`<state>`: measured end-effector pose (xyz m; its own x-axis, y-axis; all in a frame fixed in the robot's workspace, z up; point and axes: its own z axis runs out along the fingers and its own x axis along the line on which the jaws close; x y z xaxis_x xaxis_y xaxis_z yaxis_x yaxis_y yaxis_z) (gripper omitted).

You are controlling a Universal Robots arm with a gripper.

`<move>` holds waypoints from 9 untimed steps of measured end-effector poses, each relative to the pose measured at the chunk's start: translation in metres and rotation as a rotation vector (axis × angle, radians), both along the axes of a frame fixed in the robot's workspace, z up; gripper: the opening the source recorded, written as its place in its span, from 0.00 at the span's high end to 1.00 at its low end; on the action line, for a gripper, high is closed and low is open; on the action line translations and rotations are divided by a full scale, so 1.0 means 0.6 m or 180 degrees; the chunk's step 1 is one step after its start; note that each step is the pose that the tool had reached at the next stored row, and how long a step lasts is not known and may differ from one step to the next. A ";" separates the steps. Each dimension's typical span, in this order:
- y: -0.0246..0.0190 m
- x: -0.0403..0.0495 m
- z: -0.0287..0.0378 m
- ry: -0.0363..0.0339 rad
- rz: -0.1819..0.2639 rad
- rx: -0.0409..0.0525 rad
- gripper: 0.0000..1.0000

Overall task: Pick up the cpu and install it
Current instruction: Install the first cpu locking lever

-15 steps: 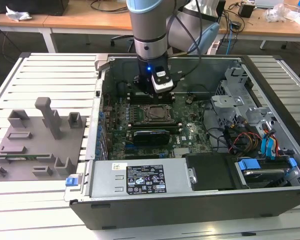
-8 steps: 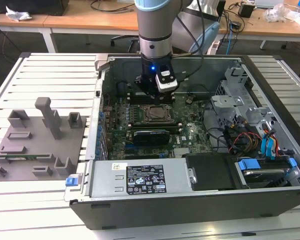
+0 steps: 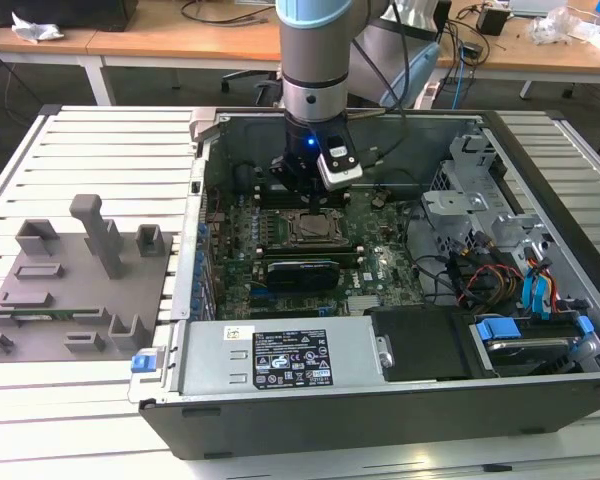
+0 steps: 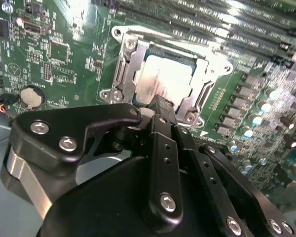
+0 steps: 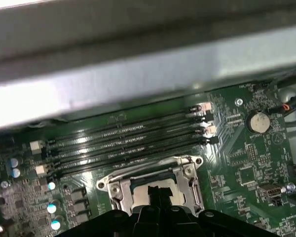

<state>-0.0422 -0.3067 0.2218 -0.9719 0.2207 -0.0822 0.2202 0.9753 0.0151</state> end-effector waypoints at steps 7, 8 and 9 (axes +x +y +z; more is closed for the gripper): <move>-0.0258 0.001 -0.003 0.0000 0.0071 0.0000 0.89; -0.0258 0.001 -0.003 0.0000 0.0105 0.0000 0.89; -0.0259 0.001 -0.002 0.0000 0.0190 0.0000 0.89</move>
<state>-0.0415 -0.3222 0.2203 -0.9833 0.1622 -0.0821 0.1615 0.9868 0.0151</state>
